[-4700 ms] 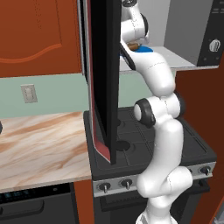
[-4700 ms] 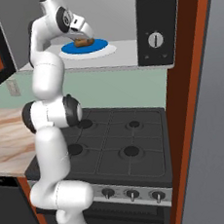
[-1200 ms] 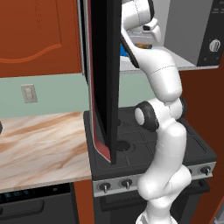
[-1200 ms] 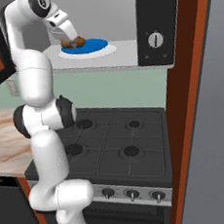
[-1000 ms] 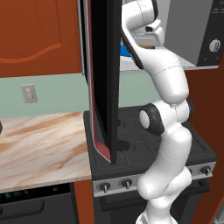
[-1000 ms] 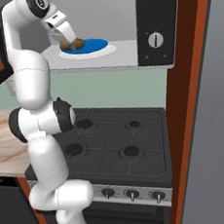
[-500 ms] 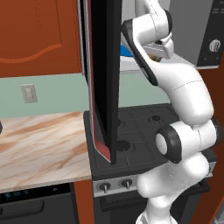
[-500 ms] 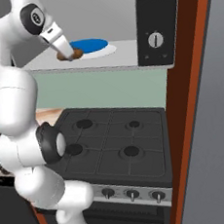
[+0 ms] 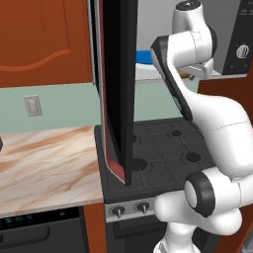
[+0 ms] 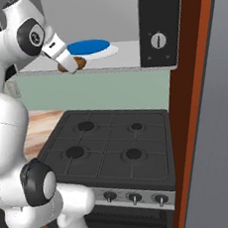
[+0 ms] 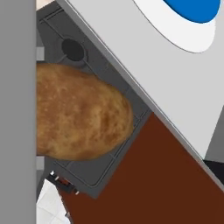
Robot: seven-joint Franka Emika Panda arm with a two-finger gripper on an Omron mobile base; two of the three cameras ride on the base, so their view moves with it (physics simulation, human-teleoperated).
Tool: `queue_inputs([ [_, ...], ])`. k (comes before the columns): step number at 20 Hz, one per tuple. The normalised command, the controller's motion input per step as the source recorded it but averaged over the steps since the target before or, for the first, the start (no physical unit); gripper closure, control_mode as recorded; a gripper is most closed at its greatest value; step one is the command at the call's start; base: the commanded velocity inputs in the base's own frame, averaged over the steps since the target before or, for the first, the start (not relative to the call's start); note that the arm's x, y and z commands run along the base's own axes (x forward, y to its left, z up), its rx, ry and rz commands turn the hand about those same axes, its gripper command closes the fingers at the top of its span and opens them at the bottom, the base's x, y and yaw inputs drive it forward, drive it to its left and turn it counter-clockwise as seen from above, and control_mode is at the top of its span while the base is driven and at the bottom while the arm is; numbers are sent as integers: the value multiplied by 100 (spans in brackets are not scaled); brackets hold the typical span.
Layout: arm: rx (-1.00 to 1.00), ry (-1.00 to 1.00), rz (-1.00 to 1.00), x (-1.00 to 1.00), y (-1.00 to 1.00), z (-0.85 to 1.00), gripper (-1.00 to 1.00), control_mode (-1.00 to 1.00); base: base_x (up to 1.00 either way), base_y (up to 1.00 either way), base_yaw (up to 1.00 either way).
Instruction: Retrieve the reheated potato from the microwave, then place the potato, cheese, and condiment on the cutting board.
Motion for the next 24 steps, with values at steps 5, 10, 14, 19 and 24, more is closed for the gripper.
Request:
queue_inputs([
  [5, 1, 12, 8, -62, -3, 1, 100, -100, 0, 0, 0],
  [10, 1, 11, 21, -60, 0, -16, 100, -100, 0, 0, 0],
  [14, 10, 4, 29, -42, 0, -32, 100, -100, 0, 0, 0],
  [19, 16, 0, 27, -35, 0, -43, 100, -100, 0, 0, 0],
  [24, 15, 1, 28, -28, 3, -49, 100, -100, 0, 0, 0],
])
